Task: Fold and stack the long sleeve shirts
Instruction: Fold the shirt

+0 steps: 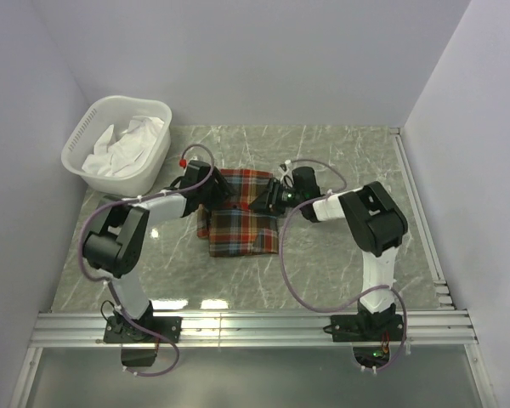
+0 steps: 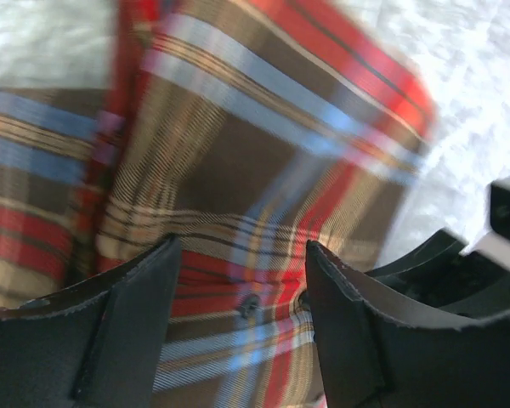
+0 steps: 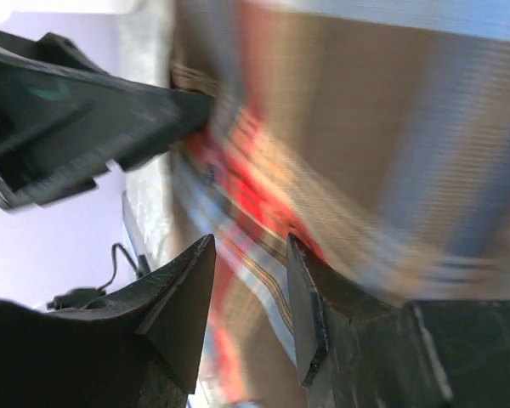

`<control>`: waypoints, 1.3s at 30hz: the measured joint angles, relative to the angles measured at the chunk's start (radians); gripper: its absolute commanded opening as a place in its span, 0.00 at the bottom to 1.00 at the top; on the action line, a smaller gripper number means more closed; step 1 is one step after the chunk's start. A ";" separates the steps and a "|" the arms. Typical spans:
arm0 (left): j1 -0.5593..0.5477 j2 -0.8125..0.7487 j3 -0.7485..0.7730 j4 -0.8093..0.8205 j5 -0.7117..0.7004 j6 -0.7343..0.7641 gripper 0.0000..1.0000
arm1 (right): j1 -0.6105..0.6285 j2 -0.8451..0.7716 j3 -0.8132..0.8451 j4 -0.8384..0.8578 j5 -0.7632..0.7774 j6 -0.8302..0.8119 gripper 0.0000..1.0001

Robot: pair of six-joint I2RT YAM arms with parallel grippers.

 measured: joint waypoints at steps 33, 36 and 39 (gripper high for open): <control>0.113 0.379 0.370 0.106 0.092 -0.023 0.61 | -0.164 0.309 0.324 0.051 -0.037 0.210 0.47; 0.130 0.383 0.385 0.103 0.088 -0.016 0.62 | -0.175 0.305 0.322 0.058 -0.025 0.216 0.47; 0.139 0.387 0.386 0.090 0.086 -0.010 0.64 | -0.185 0.294 0.313 0.051 -0.023 0.206 0.47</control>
